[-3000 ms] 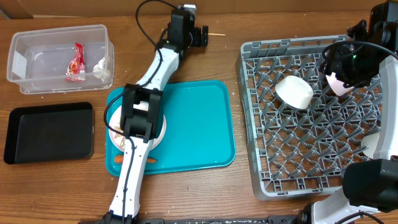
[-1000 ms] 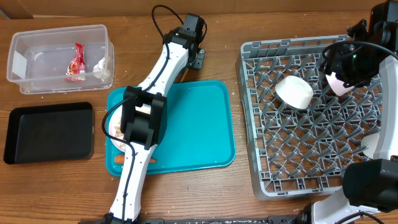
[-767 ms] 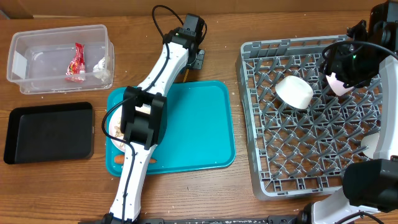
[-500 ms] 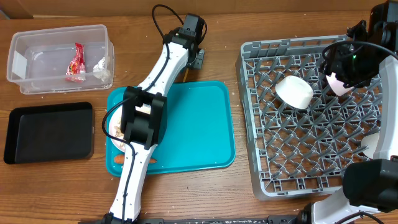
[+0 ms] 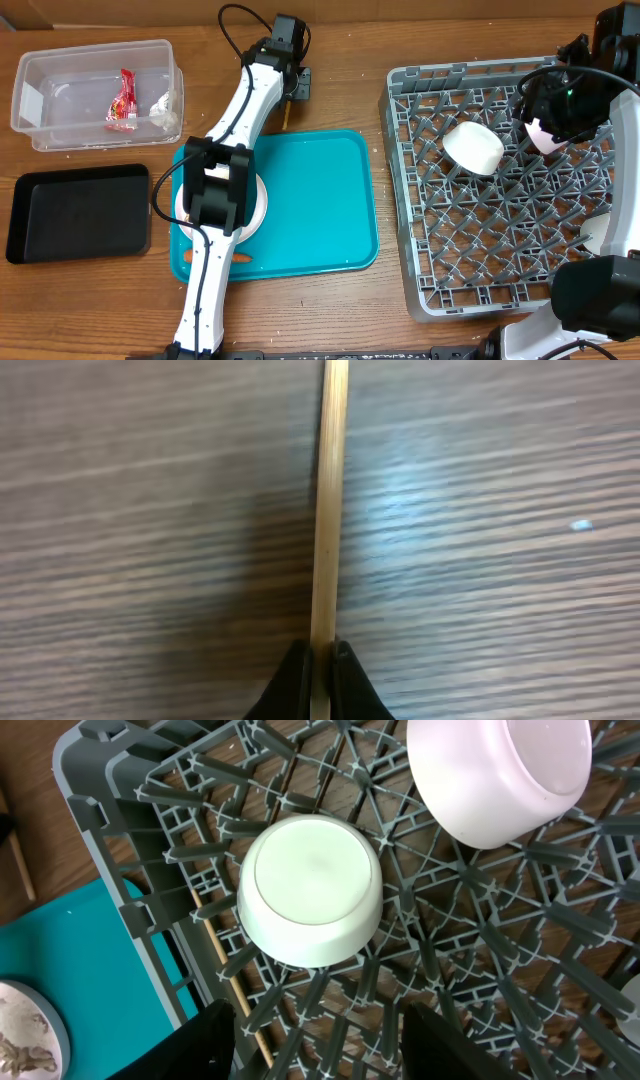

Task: Sort waste into correct bins and load items into the dishwasher
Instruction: 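Carry the chopstick onto the teal tray with the left gripper and release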

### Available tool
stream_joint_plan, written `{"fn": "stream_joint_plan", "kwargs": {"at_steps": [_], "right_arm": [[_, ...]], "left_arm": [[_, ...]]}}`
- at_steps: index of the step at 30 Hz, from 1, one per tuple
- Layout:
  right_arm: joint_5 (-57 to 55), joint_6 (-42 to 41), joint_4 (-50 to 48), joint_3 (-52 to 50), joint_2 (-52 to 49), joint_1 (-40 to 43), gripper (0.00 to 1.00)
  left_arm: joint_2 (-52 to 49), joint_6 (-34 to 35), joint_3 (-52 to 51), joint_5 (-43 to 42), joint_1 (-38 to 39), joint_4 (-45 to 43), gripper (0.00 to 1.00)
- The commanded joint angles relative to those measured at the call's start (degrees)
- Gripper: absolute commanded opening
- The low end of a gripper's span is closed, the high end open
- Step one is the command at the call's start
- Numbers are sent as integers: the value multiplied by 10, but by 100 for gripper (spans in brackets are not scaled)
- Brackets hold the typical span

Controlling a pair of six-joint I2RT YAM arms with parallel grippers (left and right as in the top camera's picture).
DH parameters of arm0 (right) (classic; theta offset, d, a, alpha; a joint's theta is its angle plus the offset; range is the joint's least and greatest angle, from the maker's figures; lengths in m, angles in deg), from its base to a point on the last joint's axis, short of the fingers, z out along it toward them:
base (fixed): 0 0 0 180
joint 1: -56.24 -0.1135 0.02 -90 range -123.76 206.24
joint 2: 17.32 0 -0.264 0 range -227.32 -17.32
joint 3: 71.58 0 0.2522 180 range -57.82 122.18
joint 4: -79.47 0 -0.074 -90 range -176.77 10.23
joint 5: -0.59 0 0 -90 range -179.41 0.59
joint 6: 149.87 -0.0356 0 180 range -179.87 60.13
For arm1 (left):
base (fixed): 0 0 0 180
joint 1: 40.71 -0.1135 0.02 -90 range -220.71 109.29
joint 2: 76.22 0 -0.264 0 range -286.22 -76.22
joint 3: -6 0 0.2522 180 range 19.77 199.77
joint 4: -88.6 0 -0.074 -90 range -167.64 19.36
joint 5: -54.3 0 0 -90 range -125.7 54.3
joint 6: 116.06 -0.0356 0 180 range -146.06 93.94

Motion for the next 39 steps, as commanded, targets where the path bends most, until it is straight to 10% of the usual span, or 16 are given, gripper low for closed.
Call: {"fn": "stream_joint_plan", "kwargs": {"at_steps": [1,27,39], "right_arm": [[-5,2,1,12,-1,0,56],[-5,2,-1,12,-1,0,56],[-5,2,3,12,-1,0,56]], "left_arm": [[-12,10,62,-33,4,42,4],[-12,49,171,-264,36,479,4],[-12,49,171,-239,67,479,34]]}}
